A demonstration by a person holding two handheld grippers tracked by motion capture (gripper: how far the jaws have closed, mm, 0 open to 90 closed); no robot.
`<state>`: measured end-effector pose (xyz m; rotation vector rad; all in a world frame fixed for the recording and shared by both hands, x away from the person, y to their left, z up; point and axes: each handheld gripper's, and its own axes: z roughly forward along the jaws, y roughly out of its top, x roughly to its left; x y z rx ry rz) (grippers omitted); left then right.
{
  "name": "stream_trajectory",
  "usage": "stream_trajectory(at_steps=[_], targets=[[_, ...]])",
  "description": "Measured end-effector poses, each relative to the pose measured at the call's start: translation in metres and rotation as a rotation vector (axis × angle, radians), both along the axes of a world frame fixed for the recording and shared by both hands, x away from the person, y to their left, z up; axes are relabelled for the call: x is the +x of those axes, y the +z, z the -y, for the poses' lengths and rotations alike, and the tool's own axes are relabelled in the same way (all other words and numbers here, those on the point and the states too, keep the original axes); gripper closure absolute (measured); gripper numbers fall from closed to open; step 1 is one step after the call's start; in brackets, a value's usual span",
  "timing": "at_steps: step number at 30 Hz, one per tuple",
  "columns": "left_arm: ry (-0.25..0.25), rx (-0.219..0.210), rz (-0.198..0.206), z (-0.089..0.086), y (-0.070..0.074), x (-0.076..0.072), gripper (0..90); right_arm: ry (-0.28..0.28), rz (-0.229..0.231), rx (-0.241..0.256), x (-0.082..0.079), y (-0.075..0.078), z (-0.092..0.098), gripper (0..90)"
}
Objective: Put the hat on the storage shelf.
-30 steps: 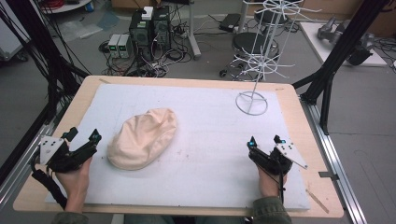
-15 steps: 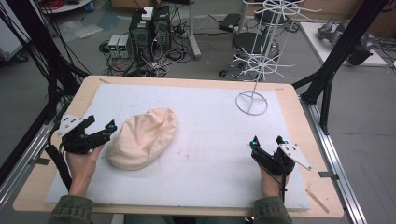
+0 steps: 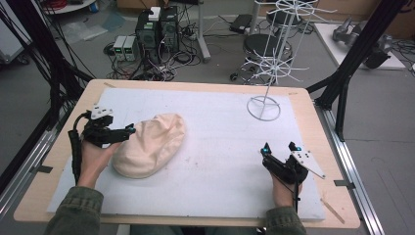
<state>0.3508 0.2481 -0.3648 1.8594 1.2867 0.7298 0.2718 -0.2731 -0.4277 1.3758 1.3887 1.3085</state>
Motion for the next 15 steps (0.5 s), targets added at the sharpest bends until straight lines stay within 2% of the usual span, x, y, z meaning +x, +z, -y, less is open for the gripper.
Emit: stream_trajectory(at_steps=[2,4,9,15], targets=[[0.026,0.013,-0.028,0.0,-0.004,0.004,20.9,-0.001,0.003,-0.009,0.0,0.0,0.0,10.0],[0.031,0.014,-0.05,0.0,-0.006,0.007,19.1,0.001,0.007,-0.009,-0.001,0.001,-0.001,10.1],[0.008,0.017,-0.058,0.001,-0.009,0.011,19.5,0.008,0.009,-0.012,-0.002,0.001,-0.001,10.1],[-0.001,-0.004,-0.08,-0.001,-0.013,0.014,19.5,0.01,0.007,-0.017,-0.001,0.0,-0.002,10.1]])
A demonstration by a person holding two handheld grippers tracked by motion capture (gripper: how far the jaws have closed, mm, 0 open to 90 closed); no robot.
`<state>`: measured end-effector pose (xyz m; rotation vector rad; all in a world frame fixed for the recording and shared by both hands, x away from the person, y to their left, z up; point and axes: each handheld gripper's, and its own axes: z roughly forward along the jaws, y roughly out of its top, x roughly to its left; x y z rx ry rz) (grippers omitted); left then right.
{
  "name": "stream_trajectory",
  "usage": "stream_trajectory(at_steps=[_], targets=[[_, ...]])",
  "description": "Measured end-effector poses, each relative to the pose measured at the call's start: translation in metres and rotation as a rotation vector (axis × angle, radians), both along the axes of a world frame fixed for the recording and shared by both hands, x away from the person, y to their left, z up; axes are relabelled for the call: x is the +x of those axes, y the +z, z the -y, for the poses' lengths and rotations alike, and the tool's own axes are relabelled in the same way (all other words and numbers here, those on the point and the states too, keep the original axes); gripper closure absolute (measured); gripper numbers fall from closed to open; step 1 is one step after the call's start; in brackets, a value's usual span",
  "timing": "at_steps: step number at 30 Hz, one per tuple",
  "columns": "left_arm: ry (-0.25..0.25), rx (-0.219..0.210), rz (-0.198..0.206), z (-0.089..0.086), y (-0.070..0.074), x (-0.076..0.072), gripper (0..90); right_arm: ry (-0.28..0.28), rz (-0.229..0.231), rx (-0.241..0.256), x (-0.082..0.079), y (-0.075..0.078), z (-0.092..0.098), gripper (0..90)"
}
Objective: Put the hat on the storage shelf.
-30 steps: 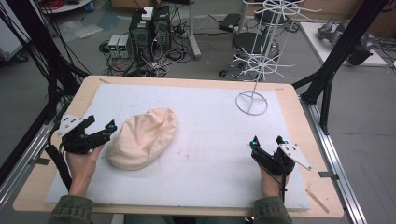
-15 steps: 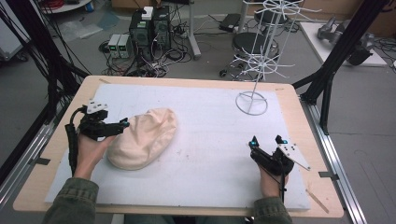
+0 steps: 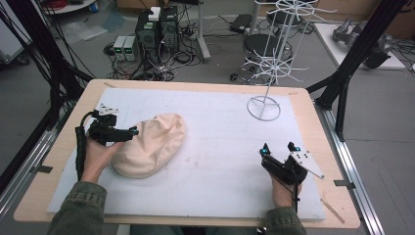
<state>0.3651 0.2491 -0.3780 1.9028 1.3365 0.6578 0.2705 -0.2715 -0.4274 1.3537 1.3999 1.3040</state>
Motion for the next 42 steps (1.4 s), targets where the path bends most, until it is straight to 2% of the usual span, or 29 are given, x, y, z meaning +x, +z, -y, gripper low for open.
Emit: stream_trajectory(at_steps=[4,6,8,18,23,26,29,31,32,33,34,37,38,40,42], targets=[[-0.006,0.006,-0.012,0.001,-0.003,0.003,19.5,0.0,0.0,0.002,0.0,0.0,0.0,10.1],[-0.013,0.008,-0.029,0.003,-0.005,0.004,19.5,0.002,0.001,0.001,0.0,0.0,0.0,10.1],[-0.029,0.029,-0.058,0.004,-0.009,0.007,19.5,0.004,0.0,-0.001,0.0,0.0,0.0,10.1],[-0.05,0.04,-0.142,0.005,-0.028,0.016,22.0,0.012,-0.005,0.007,0.001,0.0,0.0,10.1],[-0.091,0.013,-0.178,0.007,-0.037,0.022,24.5,0.021,-0.006,-0.005,0.002,-0.001,-0.001,10.1],[-0.101,0.025,-0.211,0.01,-0.043,0.026,25.8,0.026,-0.009,-0.006,0.002,-0.002,-0.003,10.1],[-0.106,-0.006,-0.245,0.008,-0.048,0.03,27.6,0.031,-0.015,-0.005,0.002,-0.002,-0.003,10.1],[-0.108,-0.017,-0.279,0.006,-0.05,0.031,34.6,0.035,-0.014,-0.016,0.003,-0.002,-0.003,10.1],[-0.103,-0.005,-0.279,0.005,-0.05,0.031,43.6,0.034,-0.02,-0.008,0.003,-0.002,-0.004,10.1],[-0.087,-0.003,-0.276,0.005,-0.049,0.031,47.8,0.039,-0.026,-0.01,0.004,-0.003,-0.004,10.1],[-0.084,0.006,-0.274,0.004,-0.049,0.031,47.8,0.039,-0.026,-0.01,0.004,-0.003,-0.004,10.1],[-0.068,0.039,-0.263,0.006,-0.049,0.03,55.9,0.039,-0.026,-0.011,0.004,-0.003,-0.004,10.1],[-0.062,0.052,-0.258,0.007,-0.048,0.03,61.4,0.04,-0.027,-0.012,0.003,-0.003,-0.004,10.1],[-0.066,0.088,-0.23,0.009,-0.045,0.028,64.3,0.04,-0.027,-0.013,0.003,-0.003,-0.004,10.0],[-0.054,0.098,-0.193,0.006,-0.04,0.024,71.7,0.04,-0.028,-0.014,0.004,-0.003,-0.004,10.1]])
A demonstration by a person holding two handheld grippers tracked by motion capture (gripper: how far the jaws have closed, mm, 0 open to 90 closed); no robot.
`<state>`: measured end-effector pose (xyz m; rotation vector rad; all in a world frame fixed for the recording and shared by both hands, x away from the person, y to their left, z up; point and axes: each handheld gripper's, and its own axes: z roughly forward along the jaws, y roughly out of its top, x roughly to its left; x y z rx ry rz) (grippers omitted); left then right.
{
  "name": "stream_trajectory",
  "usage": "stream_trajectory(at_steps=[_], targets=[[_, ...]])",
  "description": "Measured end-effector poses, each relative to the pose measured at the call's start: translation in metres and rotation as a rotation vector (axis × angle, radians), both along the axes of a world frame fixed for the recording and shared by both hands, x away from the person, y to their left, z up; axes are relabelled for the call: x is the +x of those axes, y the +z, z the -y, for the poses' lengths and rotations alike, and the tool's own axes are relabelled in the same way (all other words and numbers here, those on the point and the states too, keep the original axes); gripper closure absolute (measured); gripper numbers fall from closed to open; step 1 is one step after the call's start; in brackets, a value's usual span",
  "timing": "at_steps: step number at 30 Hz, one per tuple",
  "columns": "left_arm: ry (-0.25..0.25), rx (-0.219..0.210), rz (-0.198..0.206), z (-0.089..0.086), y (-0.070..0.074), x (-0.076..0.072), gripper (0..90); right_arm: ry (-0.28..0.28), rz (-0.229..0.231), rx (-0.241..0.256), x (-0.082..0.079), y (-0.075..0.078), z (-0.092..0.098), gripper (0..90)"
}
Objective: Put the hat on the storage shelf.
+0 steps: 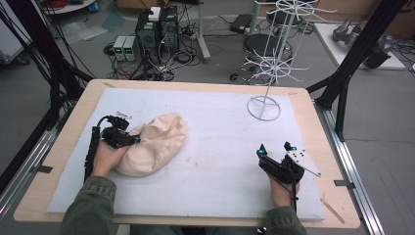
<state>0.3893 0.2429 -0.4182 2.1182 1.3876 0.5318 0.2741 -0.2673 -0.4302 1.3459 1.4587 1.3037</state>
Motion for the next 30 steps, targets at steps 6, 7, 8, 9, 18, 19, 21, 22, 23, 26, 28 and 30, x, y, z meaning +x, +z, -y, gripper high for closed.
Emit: stream_trajectory(at_steps=[6,7,8,9,18,19,21,22,23,26,28,30], targets=[[0.017,-0.121,0.062,-0.024,0.012,-0.008,80.5,-0.005,-0.002,-0.001,0.001,0.0,0.002,10.1],[0.011,-0.122,0.071,-0.025,0.013,-0.01,80.5,-0.006,-0.002,0.0,0.001,0.0,0.001,10.1],[0.011,-0.127,0.08,-0.025,0.014,-0.011,80.5,-0.005,0.0,-0.001,0.001,0.0,0.001,10.1],[0.0,-0.144,0.087,-0.026,0.015,-0.012,80.5,-0.004,0.001,-0.003,0.001,0.0,0.001,10.1],[-0.039,-0.245,0.137,-0.025,0.021,-0.018,80.4,-0.005,-0.002,-0.002,0.001,0.0,0.001,10.1],[-0.052,-0.271,0.127,-0.025,0.022,-0.018,80.4,-0.007,-0.003,-0.001,0.001,0.0,0.001,10.1],[-0.061,-0.297,0.133,-0.024,0.024,-0.02,80.4,-0.009,-0.003,0.0,0.001,0.0,0.001,10.1],[-0.059,-0.303,0.148,-0.023,0.026,-0.021,80.4,-0.01,-0.003,0.002,0.001,0.0,0.001,10.1],[-0.056,-0.313,0.155,-0.023,0.028,-0.022,80.4,-0.011,-0.002,0.005,0.001,0.0,0.001,10.1],[-0.044,-0.37,0.186,-0.025,0.033,-0.024,80.4,-0.01,0.002,0.001,0.001,0.0,0.002,10.1],[-0.037,-0.416,0.198,-0.027,0.036,-0.024,80.3,-0.011,0.003,0.003,0.0,0.0,0.002,10.1],[-0.037,-0.443,0.205,-0.029,0.04,-0.025,80.3,-0.011,-0.001,0.005,0.0,0.0,0.002,10.1]])
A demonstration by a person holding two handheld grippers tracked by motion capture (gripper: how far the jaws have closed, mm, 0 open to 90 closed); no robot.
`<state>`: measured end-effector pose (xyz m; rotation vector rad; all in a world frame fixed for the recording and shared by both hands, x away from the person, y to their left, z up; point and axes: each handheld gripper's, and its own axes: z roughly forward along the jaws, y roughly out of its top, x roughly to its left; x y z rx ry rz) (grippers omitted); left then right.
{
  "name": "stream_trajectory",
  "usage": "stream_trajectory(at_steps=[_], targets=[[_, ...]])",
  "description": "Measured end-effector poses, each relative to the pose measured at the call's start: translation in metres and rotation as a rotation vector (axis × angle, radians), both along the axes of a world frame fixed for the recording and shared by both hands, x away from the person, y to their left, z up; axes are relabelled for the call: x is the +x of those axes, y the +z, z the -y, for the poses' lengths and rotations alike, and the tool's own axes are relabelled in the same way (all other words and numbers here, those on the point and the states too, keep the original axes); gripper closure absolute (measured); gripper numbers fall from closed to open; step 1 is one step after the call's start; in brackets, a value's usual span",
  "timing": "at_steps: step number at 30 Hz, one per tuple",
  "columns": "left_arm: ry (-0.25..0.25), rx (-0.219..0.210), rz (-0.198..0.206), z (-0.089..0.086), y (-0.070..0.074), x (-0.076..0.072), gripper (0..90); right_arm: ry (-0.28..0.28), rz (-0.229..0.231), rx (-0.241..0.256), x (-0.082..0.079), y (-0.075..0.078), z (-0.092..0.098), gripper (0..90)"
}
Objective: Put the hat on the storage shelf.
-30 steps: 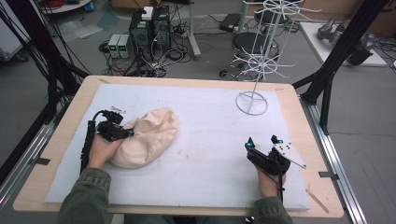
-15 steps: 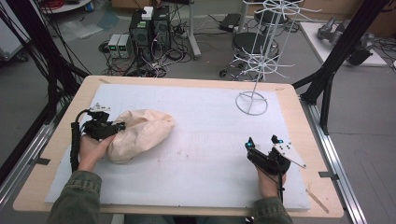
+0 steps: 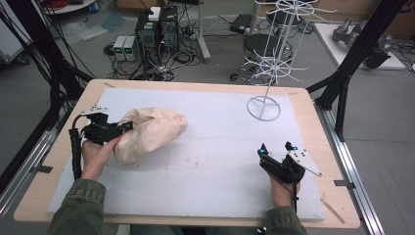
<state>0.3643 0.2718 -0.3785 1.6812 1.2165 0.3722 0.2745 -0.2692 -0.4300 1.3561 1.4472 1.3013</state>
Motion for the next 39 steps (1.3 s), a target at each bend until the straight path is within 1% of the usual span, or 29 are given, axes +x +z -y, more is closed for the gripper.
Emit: stream_trajectory(at_steps=[2,3,6,8,12,14,18,19,22,26,27,30,37,39], targets=[[0.009,-0.005,0.025,0.001,0.005,-0.001,80.3,0.002,0.0,0.0,0.0,0.0,-0.001,10.1],[0.01,-0.016,0.032,0.002,0.008,-0.001,80.2,0.0,0.001,0.001,0.0,0.0,-0.001,10.1],[0.004,-0.064,0.057,0.005,0.016,-0.002,80.2,0.0,0.003,0.002,0.0,0.0,-0.001,10.1],[0.006,-0.09,0.082,0.008,0.023,-0.003,80.2,0.003,0.003,0.004,0.0,0.0,-0.001,10.1],[0.008,-0.135,0.14,0.014,0.04,-0.005,80.2,0.001,0.003,0.004,0.0,0.0,0.0,10.1],[0.011,-0.173,0.169,0.017,0.048,-0.004,80.1,0.001,0.005,0.002,0.0,0.0,0.0,10.1],[0.02,-0.177,0.226,0.025,0.063,-0.004,80.1,-0.001,0.008,0.009,0.0,0.0,-0.001,10.1],[0.019,-0.187,0.233,0.028,0.066,-0.003,80.1,-0.001,0.006,0.017,0.0,0.0,-0.001,10.1],[0.02,-0.209,0.253,0.033,0.073,-0.002,80.1,-0.002,0.011,0.018,0.001,0.0,0.002,10.1],[0.033,-0.263,0.282,0.038,0.081,0.0,80.0,-0.013,0.017,0.034,0.001,0.001,0.005,10.1],[0.04,-0.279,0.292,0.04,0.083,0.0,80.0,-0.014,0.012,0.037,0.001,0.001,0.005,10.1],[0.039,-0.3,0.326,0.044,0.09,0.0,80.0,-0.007,0.016,0.037,0.002,0.001,0.005,10.1],[0.033,-0.35,0.369,0.058,0.108,0.004,80.0,0.003,0.017,0.042,0.002,0.001,0.005,10.1],[0.032,-0.356,0.383,0.063,0.115,0.005,80.0,0.006,0.019,0.041,0.002,0.001,0.005,10.1]])
